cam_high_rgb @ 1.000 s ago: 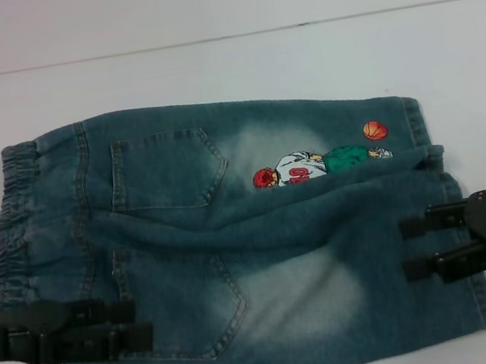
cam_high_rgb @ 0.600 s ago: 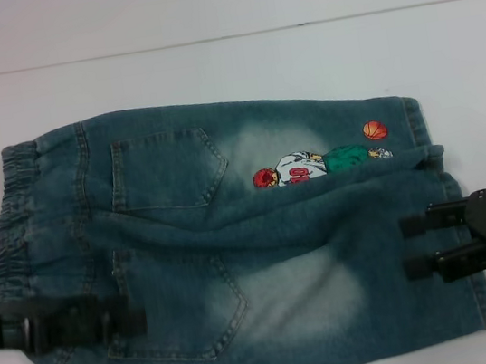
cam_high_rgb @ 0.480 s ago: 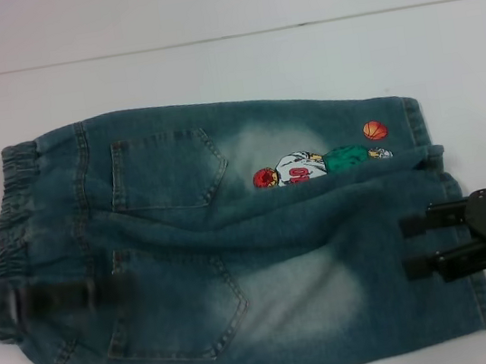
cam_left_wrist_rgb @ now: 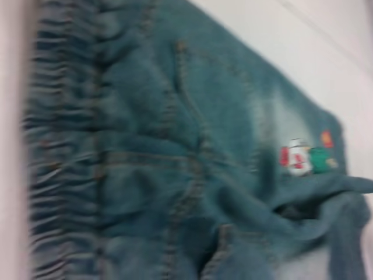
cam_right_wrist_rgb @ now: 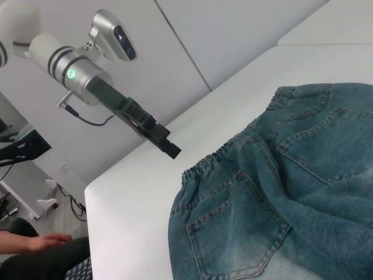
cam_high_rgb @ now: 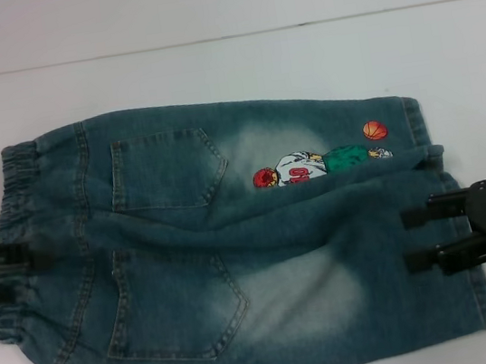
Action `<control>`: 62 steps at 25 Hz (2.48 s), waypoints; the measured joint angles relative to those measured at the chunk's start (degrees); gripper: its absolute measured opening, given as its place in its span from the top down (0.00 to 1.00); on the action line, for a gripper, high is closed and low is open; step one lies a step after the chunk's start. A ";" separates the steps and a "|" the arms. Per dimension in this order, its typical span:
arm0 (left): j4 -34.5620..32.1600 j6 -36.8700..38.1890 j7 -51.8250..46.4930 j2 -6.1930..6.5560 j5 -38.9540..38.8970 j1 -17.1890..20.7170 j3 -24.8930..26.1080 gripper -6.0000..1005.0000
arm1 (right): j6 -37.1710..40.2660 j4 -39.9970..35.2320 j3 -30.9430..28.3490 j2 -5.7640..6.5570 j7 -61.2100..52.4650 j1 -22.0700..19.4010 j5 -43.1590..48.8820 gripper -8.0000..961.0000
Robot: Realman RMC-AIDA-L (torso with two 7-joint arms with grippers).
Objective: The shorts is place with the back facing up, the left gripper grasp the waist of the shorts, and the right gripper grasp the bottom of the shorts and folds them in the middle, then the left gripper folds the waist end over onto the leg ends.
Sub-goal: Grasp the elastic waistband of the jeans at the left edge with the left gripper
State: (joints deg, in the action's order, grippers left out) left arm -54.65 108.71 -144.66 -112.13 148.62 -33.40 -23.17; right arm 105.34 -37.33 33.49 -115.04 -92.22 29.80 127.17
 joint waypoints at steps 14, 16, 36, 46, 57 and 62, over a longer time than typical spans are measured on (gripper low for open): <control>0.01 -8.04 -3.40 0.21 11.86 -0.74 -0.43 0.11 | -1.80 0.33 1.15 0.05 0.96 0.38 0.10 0.02; 0.30 -8.79 -3.41 0.16 11.89 -0.72 -0.63 0.11 | -1.90 0.34 1.18 0.00 0.97 0.53 0.10 0.02; 4.09 -13.30 -3.12 0.03 13.50 -1.06 -2.42 0.13 | -2.19 0.33 1.23 -0.09 1.00 0.50 0.09 0.02; 4.96 -13.76 -3.06 -0.10 13.55 -1.53 -2.68 0.14 | -2.57 0.34 1.23 -0.08 1.30 0.33 0.09 0.02; 6.63 -13.86 -3.11 -0.36 13.20 -2.78 -3.79 0.15 | -2.86 0.40 1.23 -0.10 1.35 0.52 0.09 0.02; 6.84 -13.70 -3.13 -0.47 12.90 -3.59 -3.72 0.15 | -2.87 0.42 1.23 -0.02 1.35 0.37 0.09 0.02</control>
State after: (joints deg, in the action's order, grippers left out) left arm -47.80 95.01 -147.80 -112.59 161.51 -36.99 -26.89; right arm 102.47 -36.91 34.72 -115.06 -90.88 30.17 127.26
